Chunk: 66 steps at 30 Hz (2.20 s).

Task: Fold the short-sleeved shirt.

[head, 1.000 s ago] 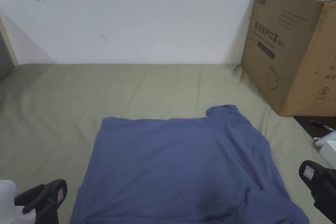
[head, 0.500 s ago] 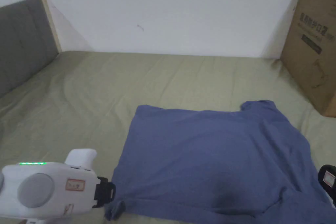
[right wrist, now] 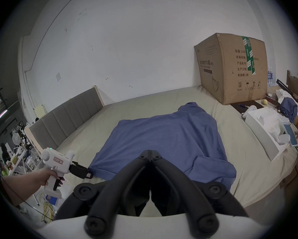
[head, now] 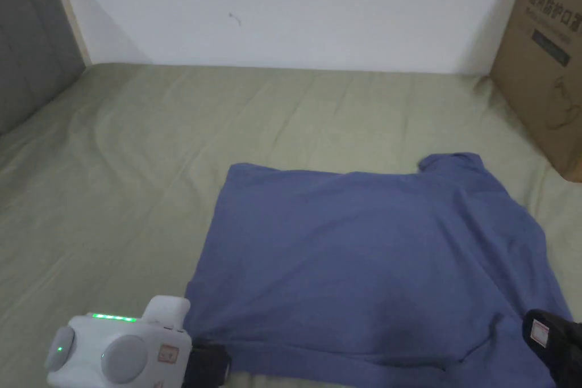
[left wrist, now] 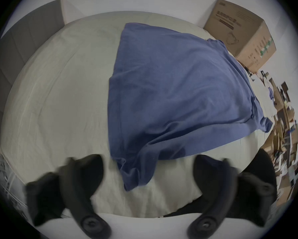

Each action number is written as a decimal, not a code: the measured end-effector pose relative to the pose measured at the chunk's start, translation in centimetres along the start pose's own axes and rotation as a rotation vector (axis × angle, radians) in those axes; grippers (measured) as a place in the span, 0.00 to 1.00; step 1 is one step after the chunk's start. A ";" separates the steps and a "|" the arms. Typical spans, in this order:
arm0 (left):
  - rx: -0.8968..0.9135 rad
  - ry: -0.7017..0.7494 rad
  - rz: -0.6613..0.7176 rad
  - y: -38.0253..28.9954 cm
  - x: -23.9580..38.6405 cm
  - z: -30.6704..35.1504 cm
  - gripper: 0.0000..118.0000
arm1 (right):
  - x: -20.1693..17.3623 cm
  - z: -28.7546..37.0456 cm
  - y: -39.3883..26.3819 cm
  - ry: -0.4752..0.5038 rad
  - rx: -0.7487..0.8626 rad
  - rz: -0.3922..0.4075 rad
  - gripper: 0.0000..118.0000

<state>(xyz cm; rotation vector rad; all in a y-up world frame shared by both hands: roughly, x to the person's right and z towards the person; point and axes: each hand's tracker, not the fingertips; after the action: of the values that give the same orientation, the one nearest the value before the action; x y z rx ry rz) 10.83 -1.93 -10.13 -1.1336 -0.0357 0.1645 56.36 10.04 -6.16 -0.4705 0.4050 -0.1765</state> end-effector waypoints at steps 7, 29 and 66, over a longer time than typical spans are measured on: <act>0.187 0.014 -0.043 -2.2 1.0 1.5 0.03 | 2.2 -0.6 0.2 -0.032 0.015 -0.014 0.00; 0.194 -0.016 0.110 -2.1 1.7 2.2 0.03 | 17.1 -5.6 -8.1 -0.211 -0.589 -0.037 0.85; 0.005 -0.072 0.131 15.7 -2.7 -3.4 0.03 | 19.8 -23.0 8.8 -0.192 -0.859 -0.026 0.07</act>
<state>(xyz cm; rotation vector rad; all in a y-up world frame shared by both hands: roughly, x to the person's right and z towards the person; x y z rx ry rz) 6.79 1.07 -25.62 -1.1250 -0.0251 0.3221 65.35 3.36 -35.69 -1.3273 0.2704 0.0301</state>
